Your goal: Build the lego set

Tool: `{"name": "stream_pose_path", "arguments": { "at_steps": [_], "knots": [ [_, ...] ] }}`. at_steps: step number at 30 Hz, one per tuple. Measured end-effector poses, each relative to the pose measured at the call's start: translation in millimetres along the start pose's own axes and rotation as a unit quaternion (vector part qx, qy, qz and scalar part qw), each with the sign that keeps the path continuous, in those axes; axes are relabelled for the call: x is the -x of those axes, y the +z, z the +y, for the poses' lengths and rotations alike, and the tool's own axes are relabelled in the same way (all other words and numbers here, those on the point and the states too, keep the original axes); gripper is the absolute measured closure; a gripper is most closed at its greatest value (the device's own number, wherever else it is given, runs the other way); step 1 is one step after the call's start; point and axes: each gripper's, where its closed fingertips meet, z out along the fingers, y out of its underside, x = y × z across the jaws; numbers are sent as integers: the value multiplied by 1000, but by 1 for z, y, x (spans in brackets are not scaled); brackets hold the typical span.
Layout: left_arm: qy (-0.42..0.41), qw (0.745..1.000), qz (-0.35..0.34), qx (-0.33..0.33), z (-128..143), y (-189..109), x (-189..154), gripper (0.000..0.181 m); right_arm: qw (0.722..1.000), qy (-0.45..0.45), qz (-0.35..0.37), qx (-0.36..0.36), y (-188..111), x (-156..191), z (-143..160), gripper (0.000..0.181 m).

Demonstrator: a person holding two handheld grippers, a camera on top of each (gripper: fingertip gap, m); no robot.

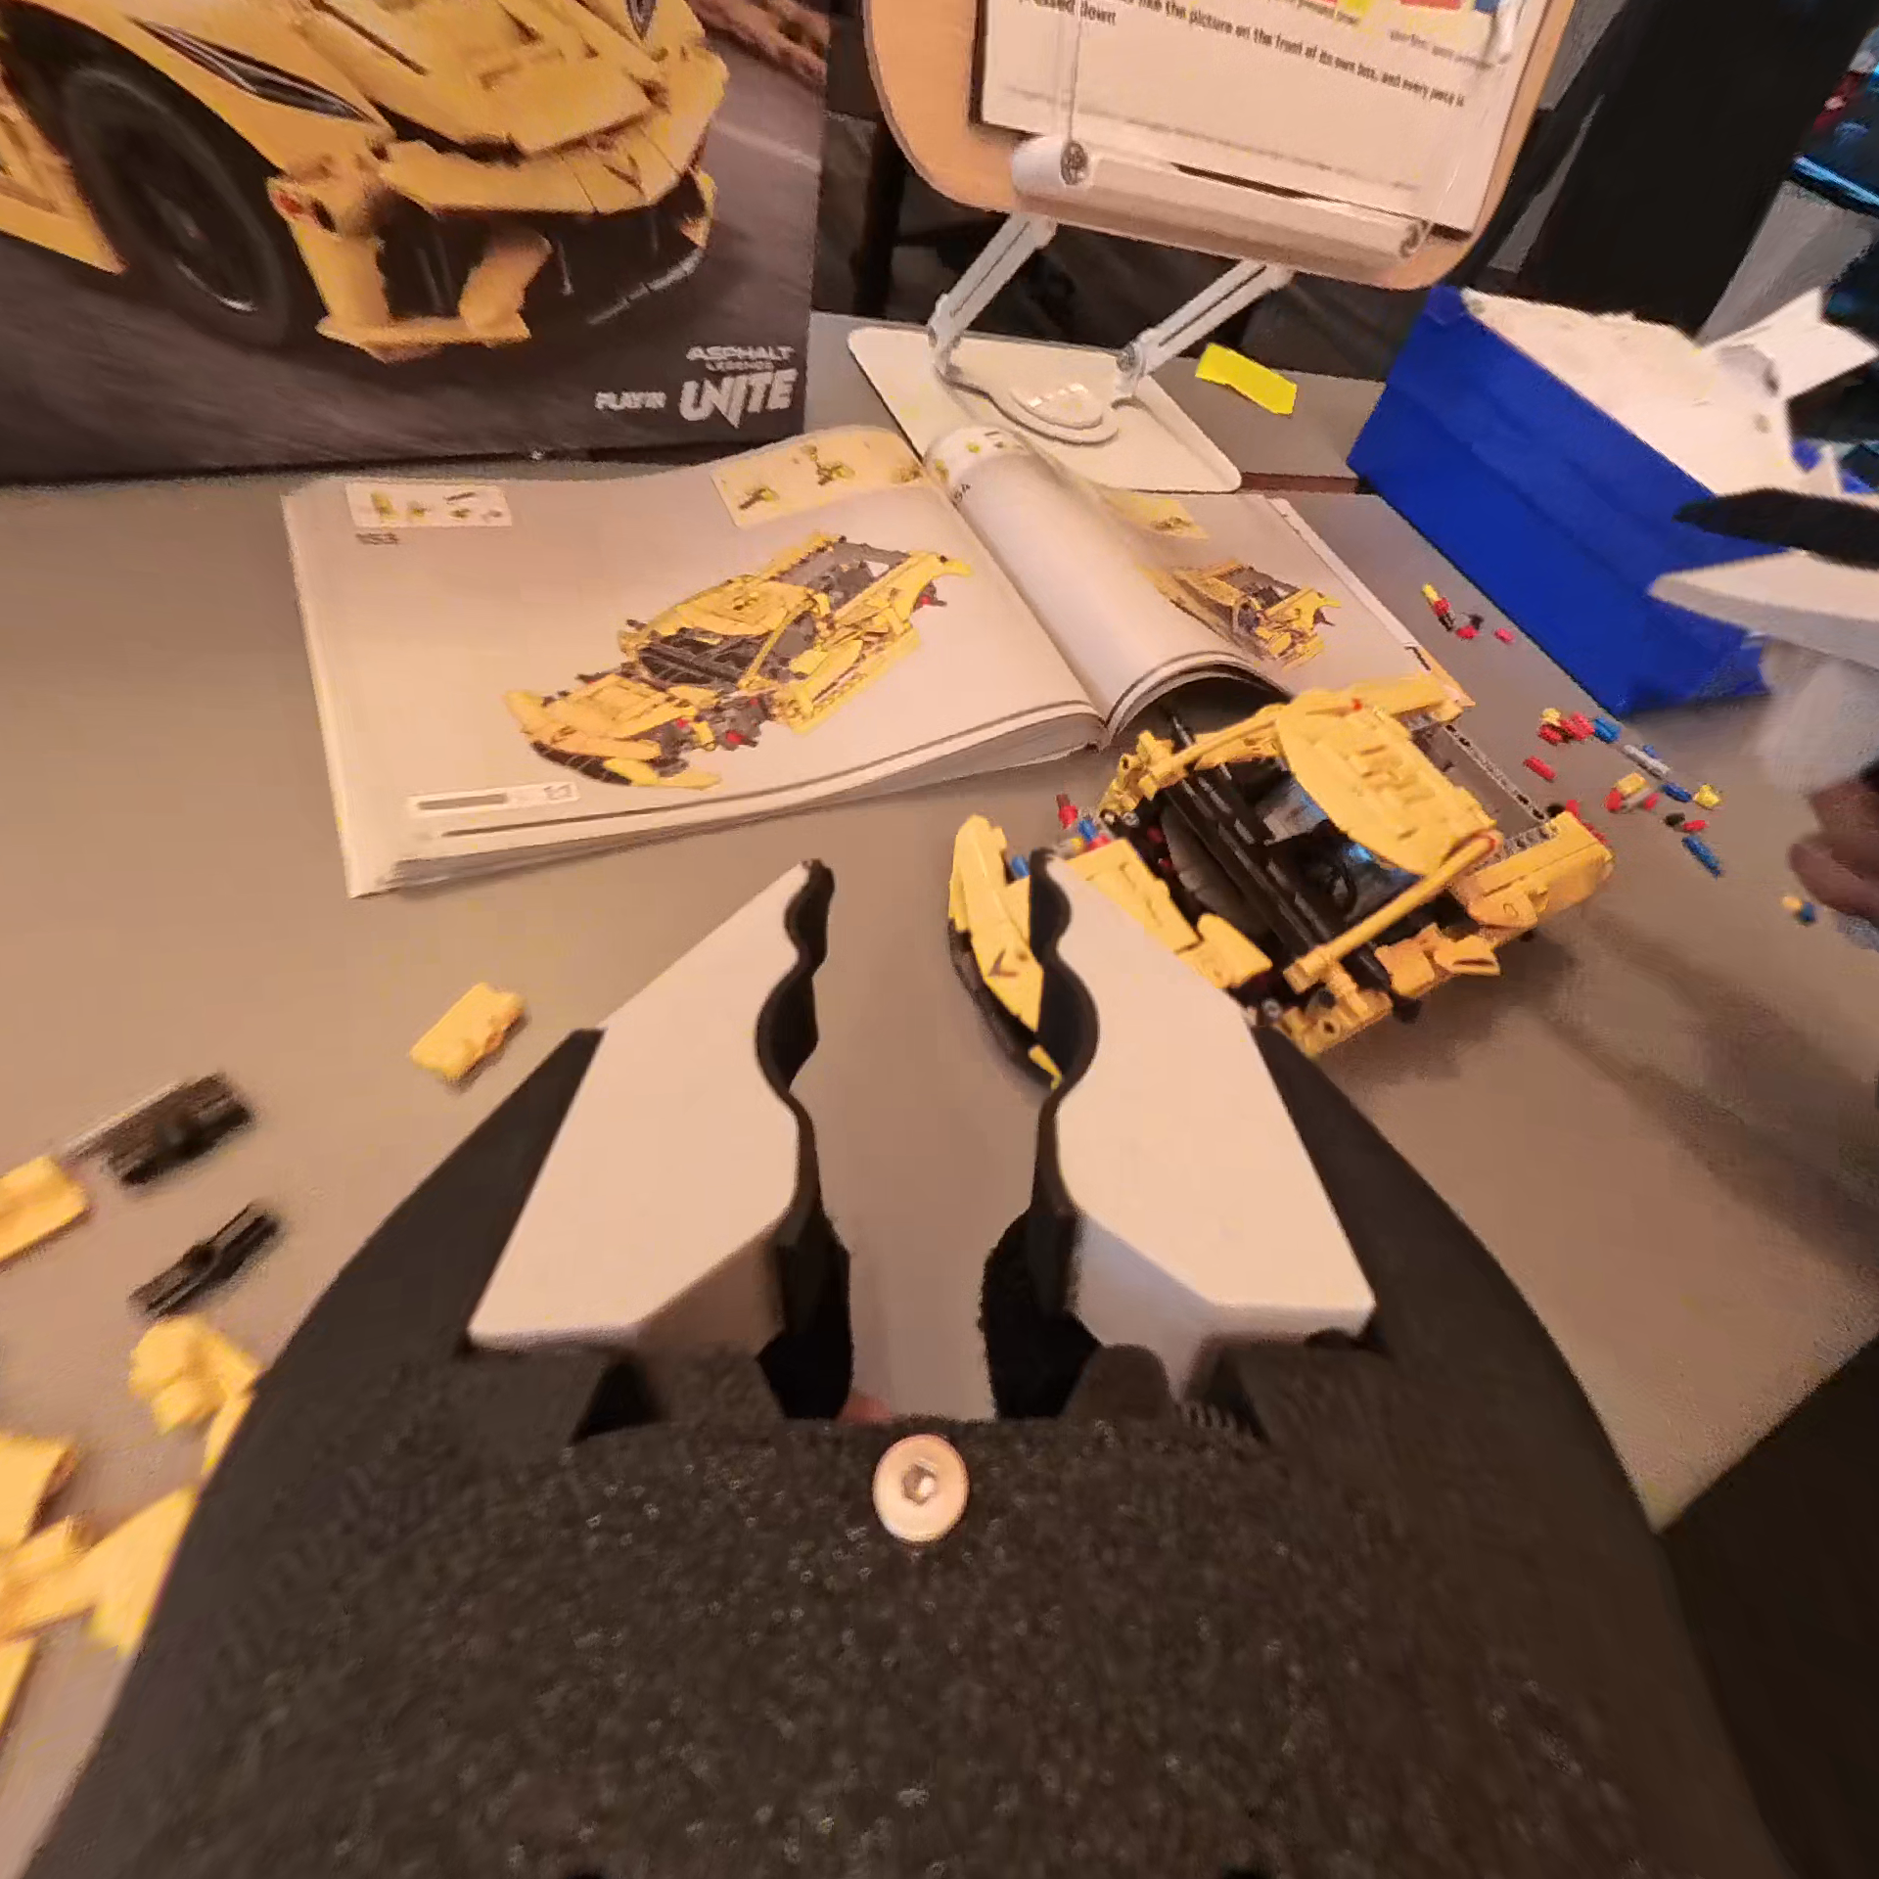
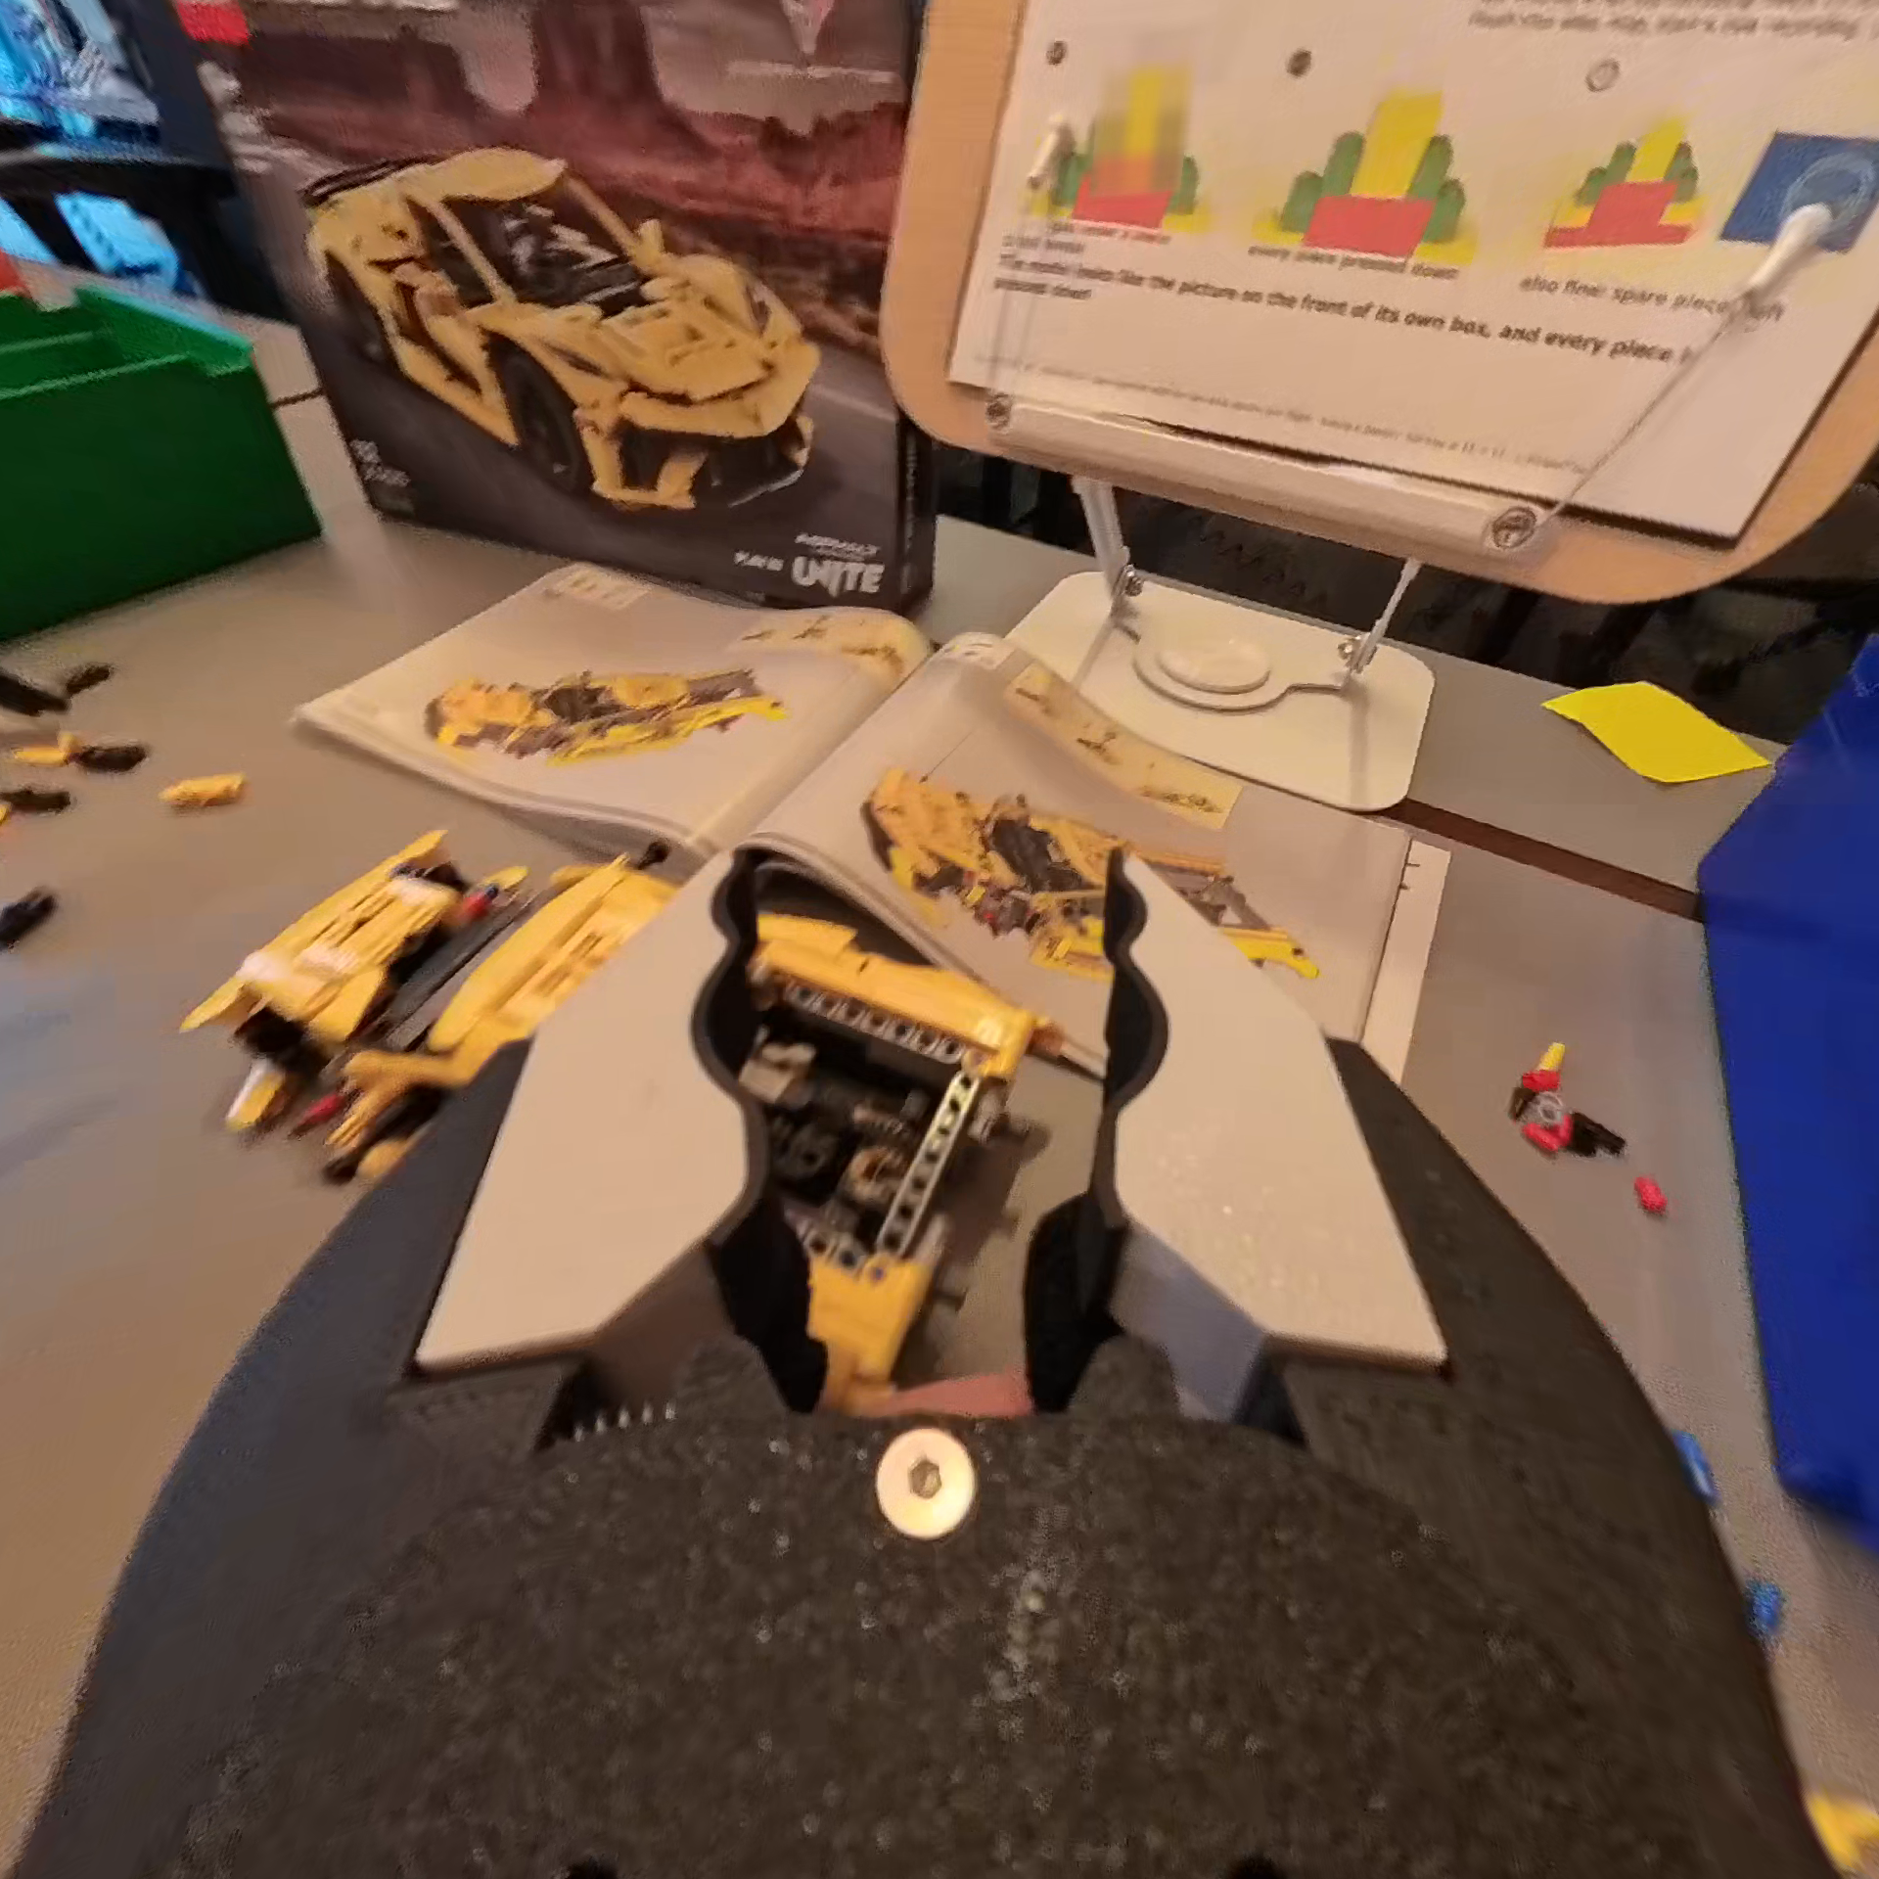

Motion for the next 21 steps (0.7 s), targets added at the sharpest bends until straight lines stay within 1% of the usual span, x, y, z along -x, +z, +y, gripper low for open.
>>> {"name": "stream_pose_path", "arguments": {
  "at_steps": [2, 5, 7, 8, 10, 12, 13, 16, 21],
  "knots": [
    [1, 1000, 7, 3, 0, 14, 2, 142, 999, 37, -2, -5, 14, -12, 4, 109],
    [7, 1000, 10, -24, -1, 24, 8, 142, 997, 82, 6, -4, 11, -23, 24, 109],
    [-2, 999, 21, -28, 6, 28, 10, 142, 997, 72, 10, 0, 6, -26, 32, 112],
    [-12, 999, 30, -13, 12, 30, 9, 141, 998, 68, 10, 0, 5, -27, 35, 114],
    [-34, 998, 59, -4, 17, 32, 1, 141, 997, 75, 0, 14, 7, -26, 41, 112],
    [-41, 995, 90, -4, 17, 32, -9, 141, 996, 91, -17, 12, 8, -23, 39, 113],
    [-32, 995, 91, -4, 17, 32, -11, 141, 996, 91, -20, 16, 8, -22, 41, 112],
    [11, 998, 59, -6, 16, 33, -3, 141, 996, 85, -28, 25, 9, -18, 44, 112],
    [1, 996, 89, 2, 19, 34, -13, 141, 994, 98, -35, 29, 10, -18, 46, 113]
  ]
}}
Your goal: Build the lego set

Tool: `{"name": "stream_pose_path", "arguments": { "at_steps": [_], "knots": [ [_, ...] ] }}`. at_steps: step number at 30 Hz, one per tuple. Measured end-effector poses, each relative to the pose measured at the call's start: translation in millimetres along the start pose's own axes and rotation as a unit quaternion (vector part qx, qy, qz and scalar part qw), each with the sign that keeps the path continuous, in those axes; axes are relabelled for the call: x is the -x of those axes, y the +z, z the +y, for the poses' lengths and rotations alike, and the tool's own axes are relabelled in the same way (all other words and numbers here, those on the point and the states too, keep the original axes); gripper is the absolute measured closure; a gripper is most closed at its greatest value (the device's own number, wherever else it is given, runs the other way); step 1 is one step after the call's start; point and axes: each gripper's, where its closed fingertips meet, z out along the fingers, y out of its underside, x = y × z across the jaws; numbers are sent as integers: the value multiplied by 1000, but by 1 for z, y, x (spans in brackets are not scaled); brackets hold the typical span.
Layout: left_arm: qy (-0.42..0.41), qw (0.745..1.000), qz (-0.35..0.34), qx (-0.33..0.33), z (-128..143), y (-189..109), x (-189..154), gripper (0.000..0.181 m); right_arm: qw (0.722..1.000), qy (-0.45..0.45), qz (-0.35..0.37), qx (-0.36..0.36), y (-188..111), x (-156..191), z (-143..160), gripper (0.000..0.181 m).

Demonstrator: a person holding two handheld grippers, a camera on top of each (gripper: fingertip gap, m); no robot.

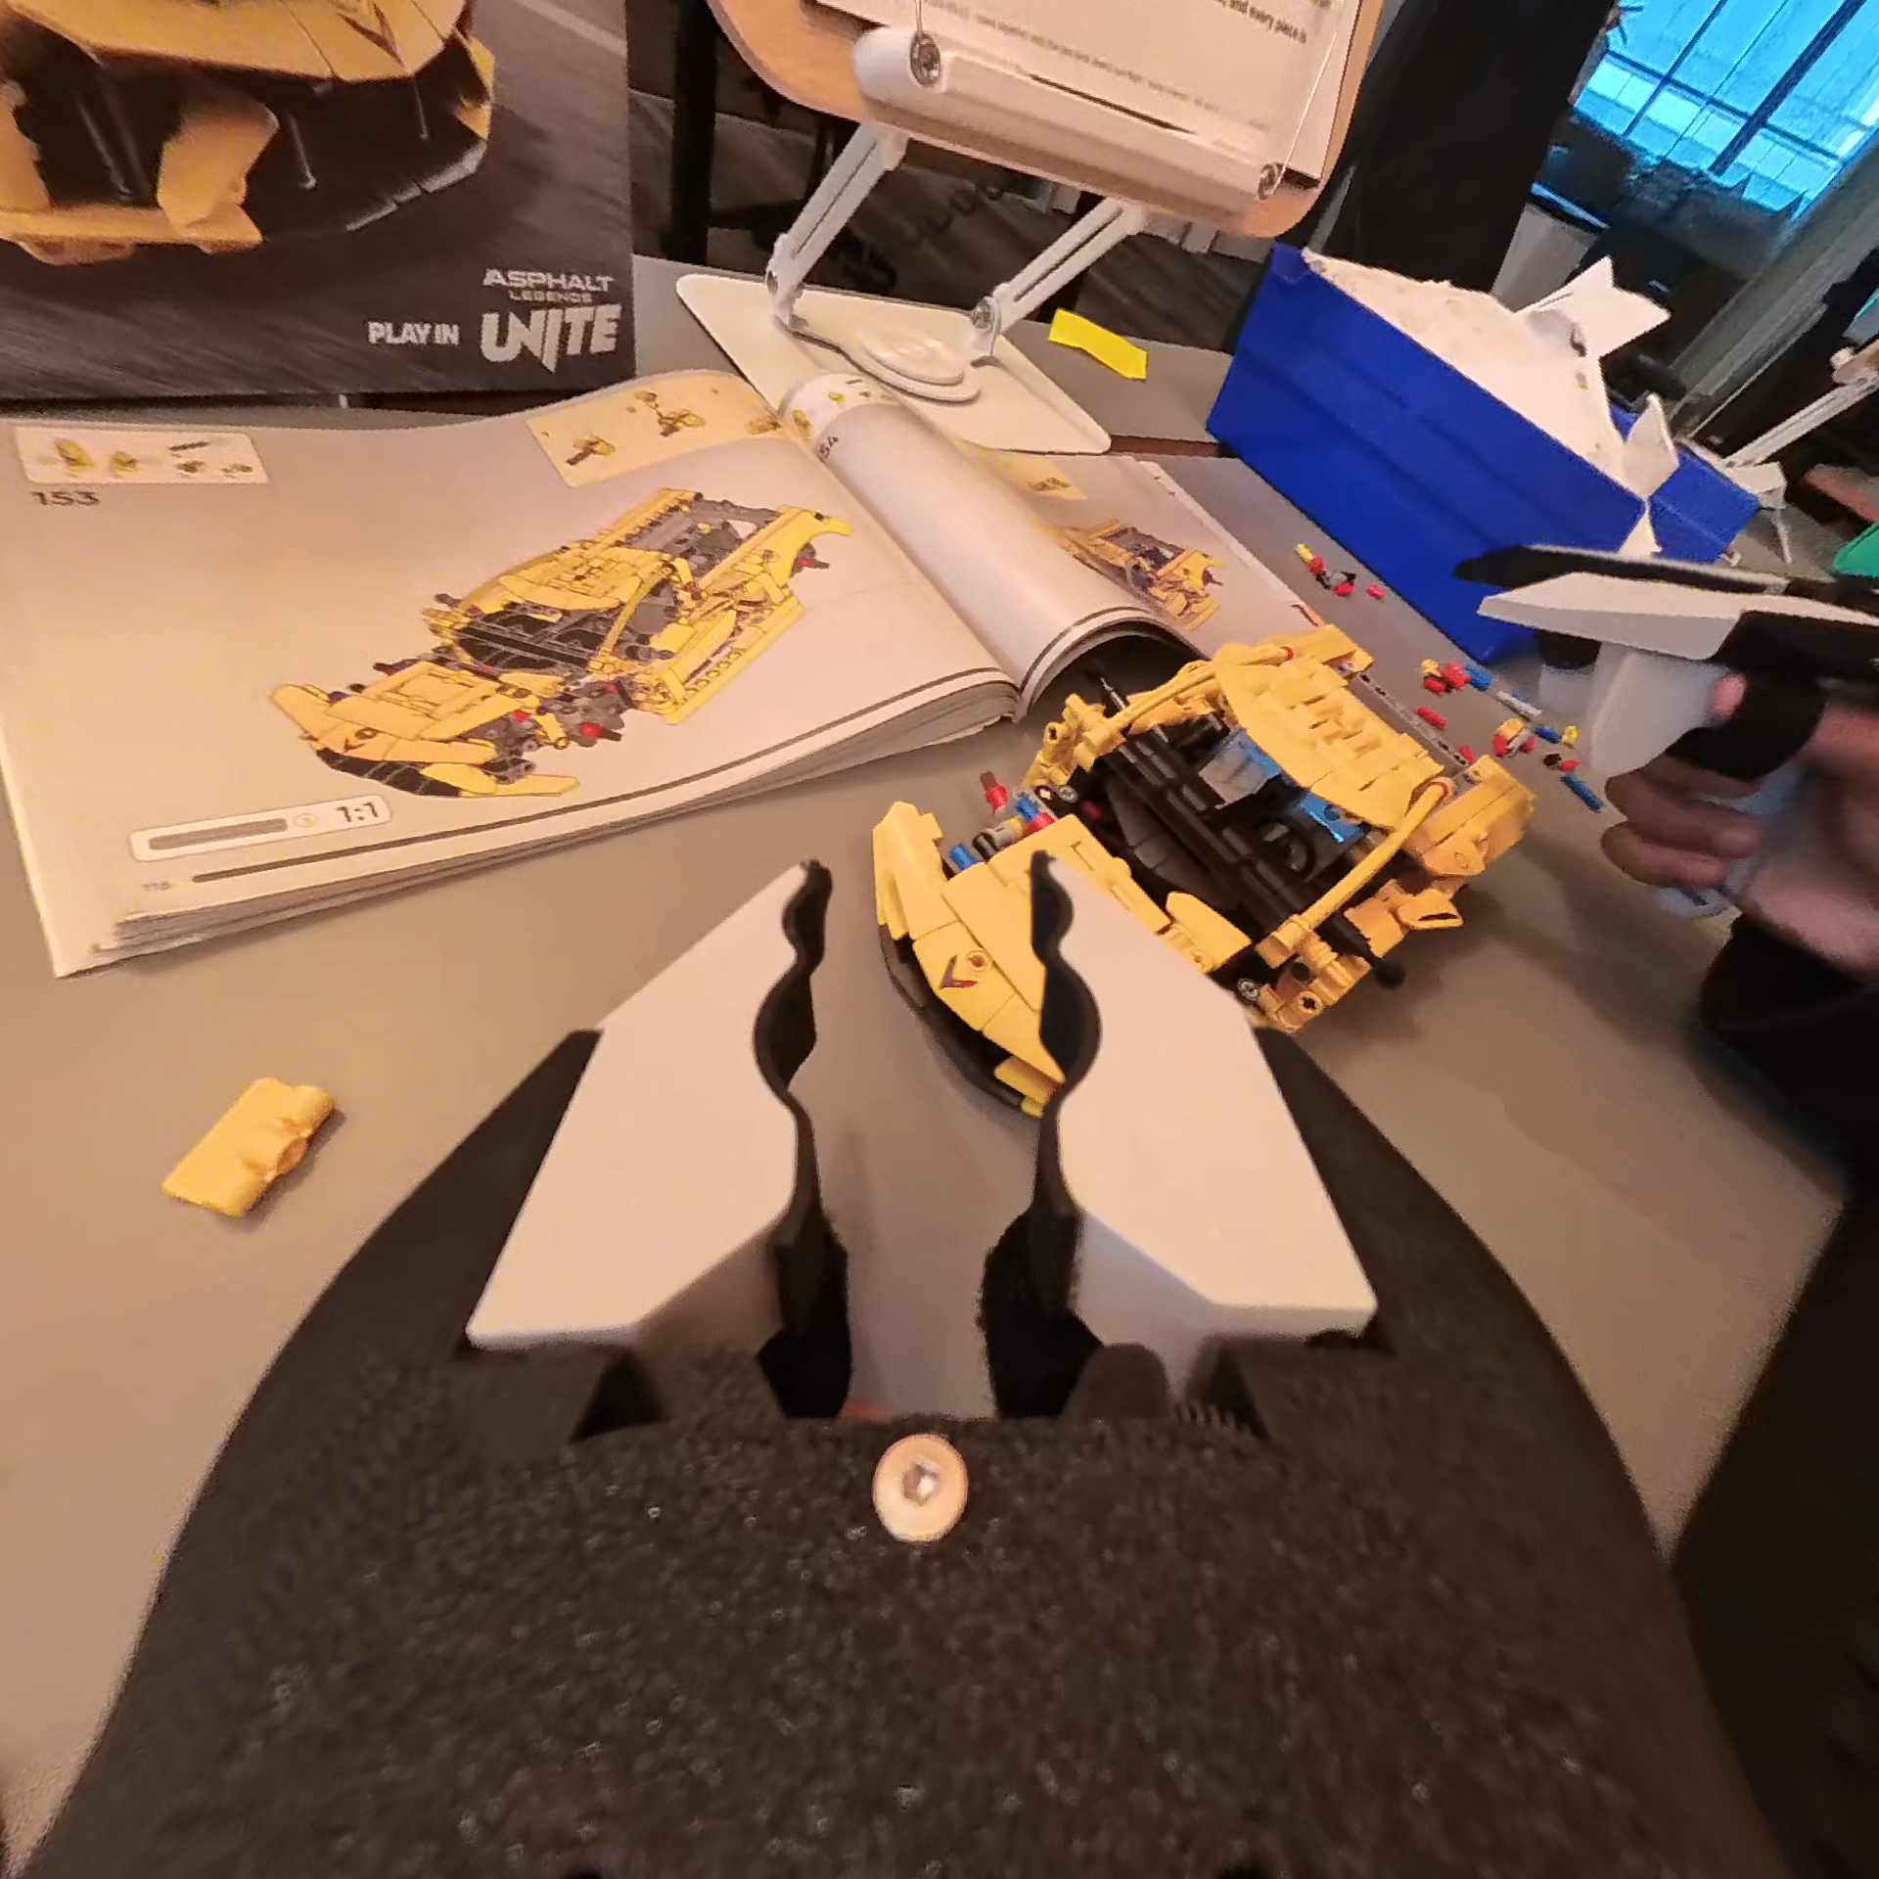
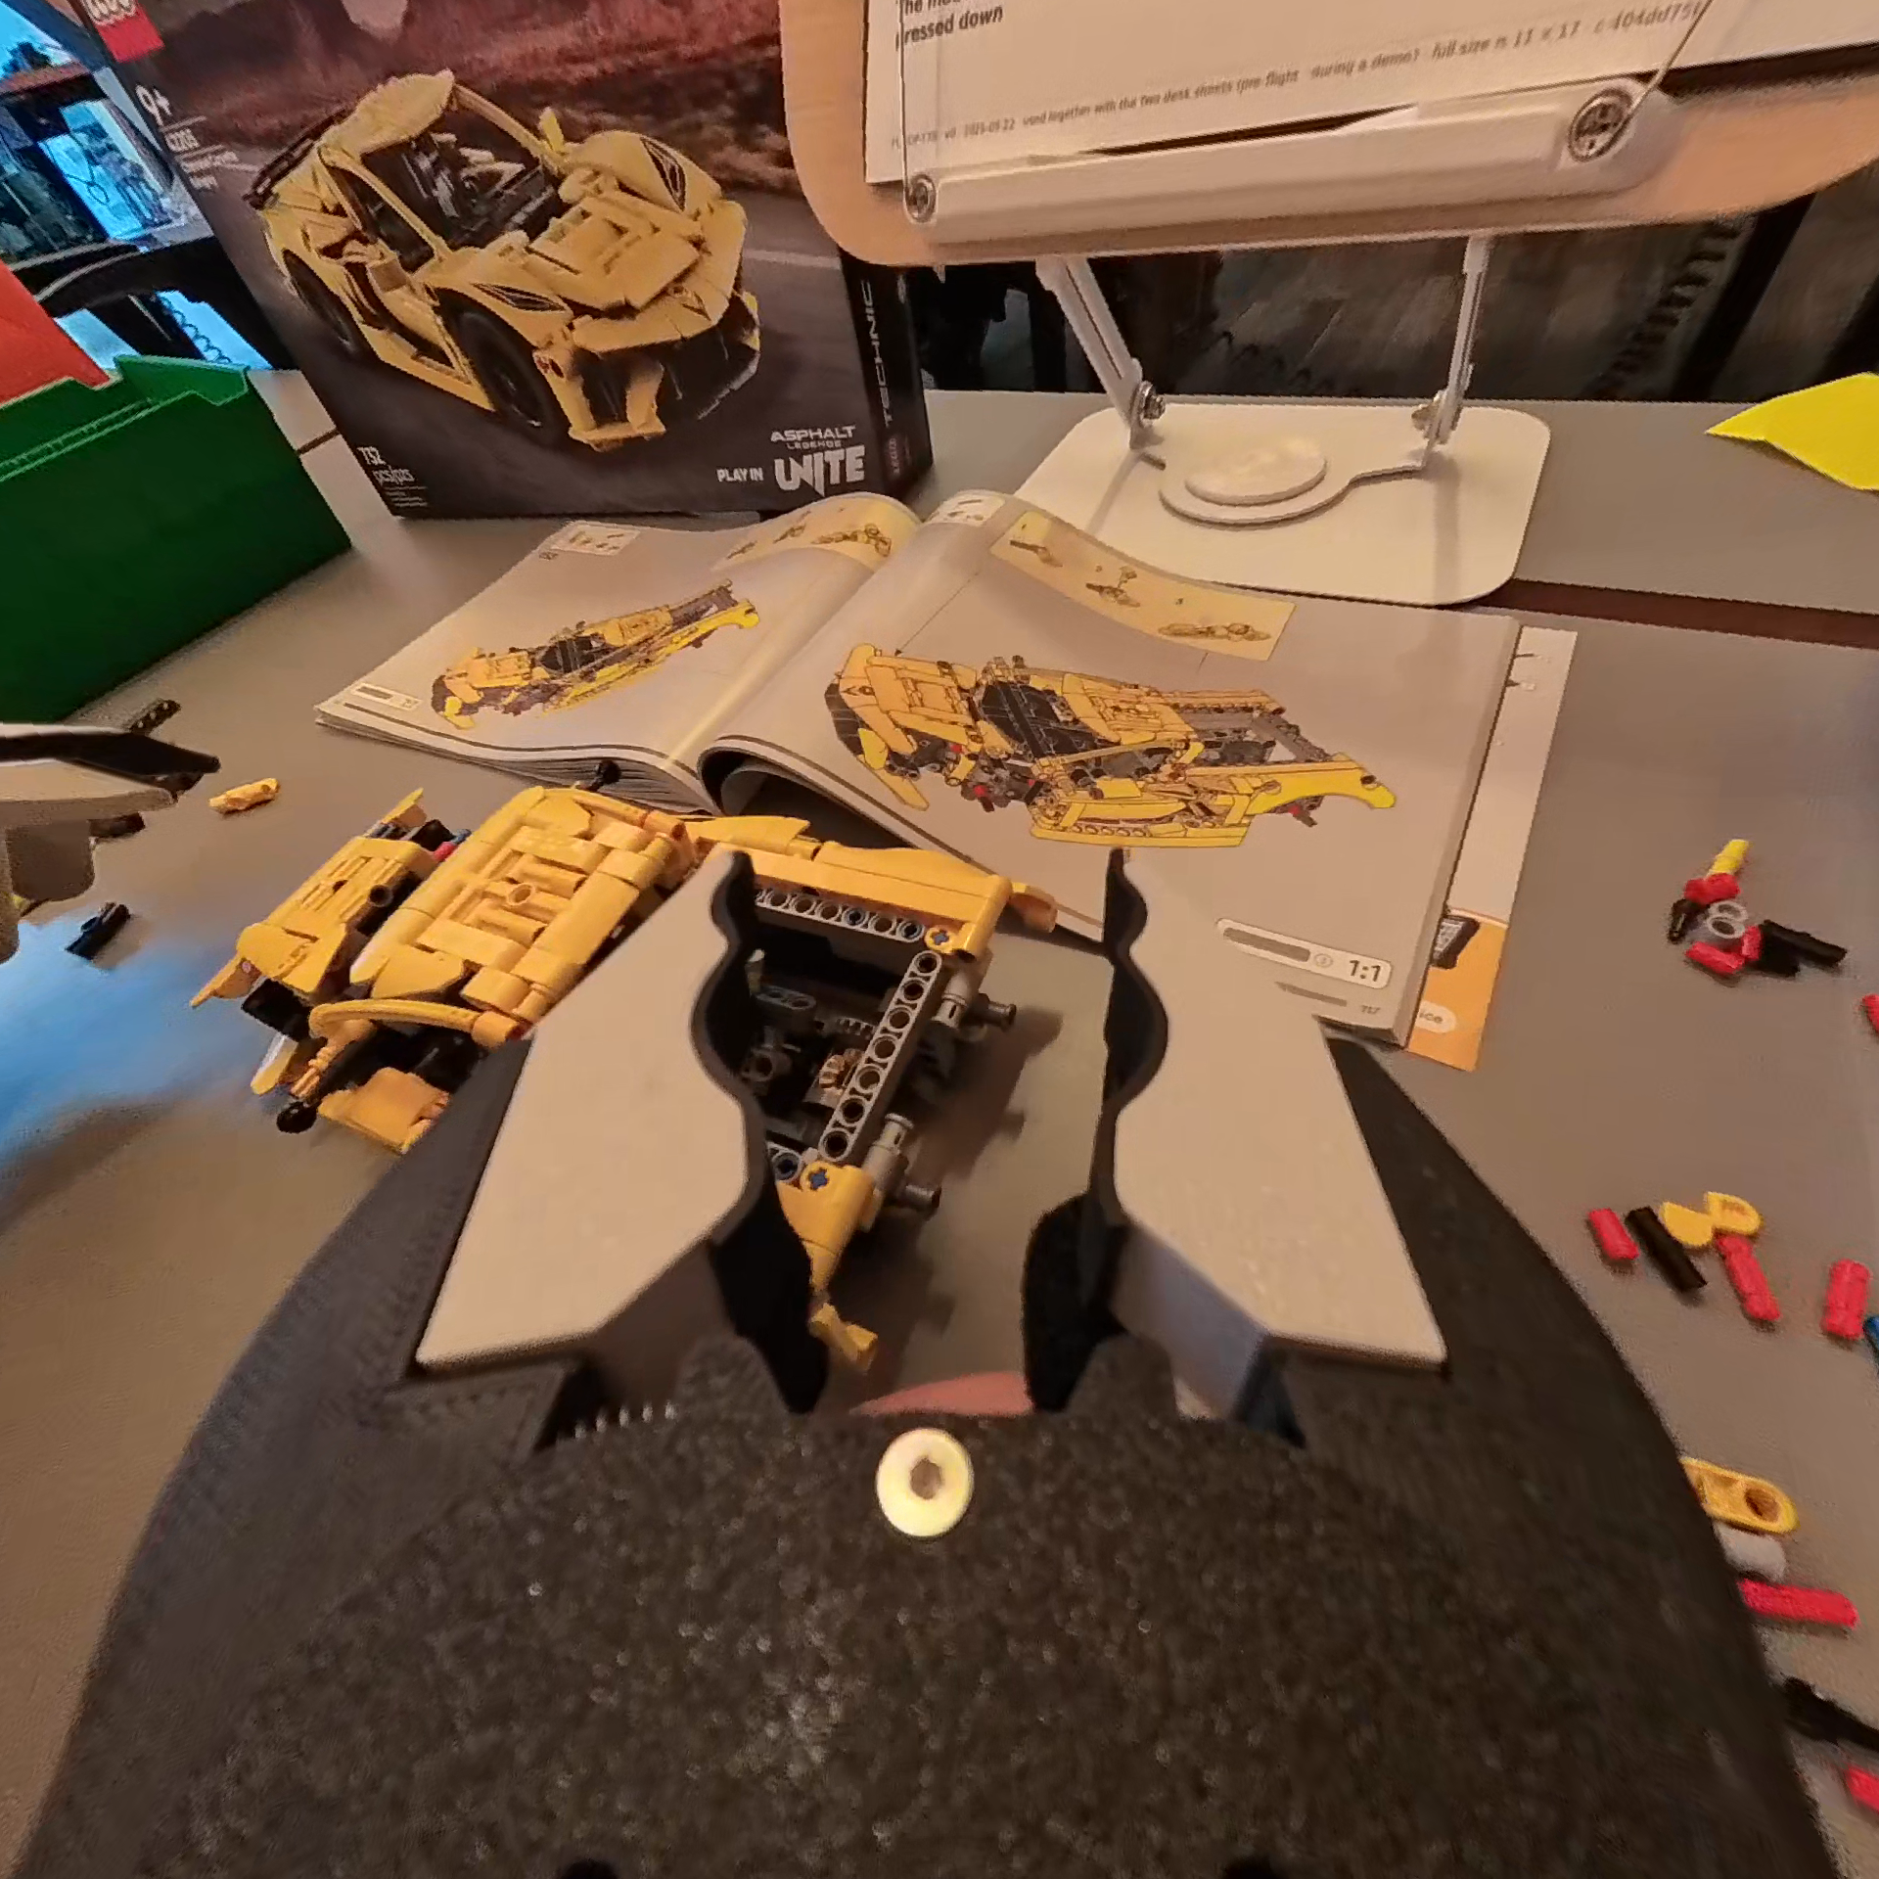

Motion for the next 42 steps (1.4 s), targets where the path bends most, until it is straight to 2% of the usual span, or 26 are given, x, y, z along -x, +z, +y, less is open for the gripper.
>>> {"name": "stream_pose_path", "arguments": {
  "at_steps": [5, 15, 18, 21, 23, 26, 29, 31, 33, 35, 37, 39, 42],
  "knots": [
    [35, 999, -21, 1, 3, -1, 2, 141, 1000, -2, 13, -5, -1, -5, -1, 114],
    [27, 999, -21, 0, 3, -1, 5, 141, 1000, 1, 27, -6, -1, -12, -1, 116],
    [46, 999, -20, 3, 1, 1, 5, 142, 1000, 3, 31, -6, -2, -15, -2, 116],
    [77, 997, 14, -6, -30, 6, -16, 142, 1000, -7, 28, -6, -4, -19, -16, 118],
    [126, 991, 53, 9, -58, 17, -38, 142, 998, -37, 4, 44, 2, -15, -22, 117],
    [190, 977, 61, 74, -87, 62, -42, 145, 986, -117, -52, 103, 28, 4, -45, 119],
    [210, 965, 75, 137, -89, 132, -25, 147, 962, -194, -131, 141, 82, 32, -63, 118],
    [180, 963, 93, 180, -79, 169, -12, 147, 941, -236, -153, 191, 131, 35, -55, 118],
    [148, 966, 104, 186, -74, 192, -4, 150, 924, -235, -186, 238, 170, 37, -35, 116],
    [141, 969, 92, 180, -69, 206, 7, 160, 914, -208, -220, 270, 191, 44, -15, 114],
    [142, 968, 77, 193, -55, 213, 17, 164, 911, -228, -212, 271, 203, 38, 0, 120],
    [153, 964, 60, 209, -42, 215, 26, 169, 914, -237, -207, 257, 204, 33, 4, 121],
    [150, 969, 52, 188, -42, 214, 30, 180, 913, -227, -209, 267, 199, 25, 9, 121]
  ]
}}
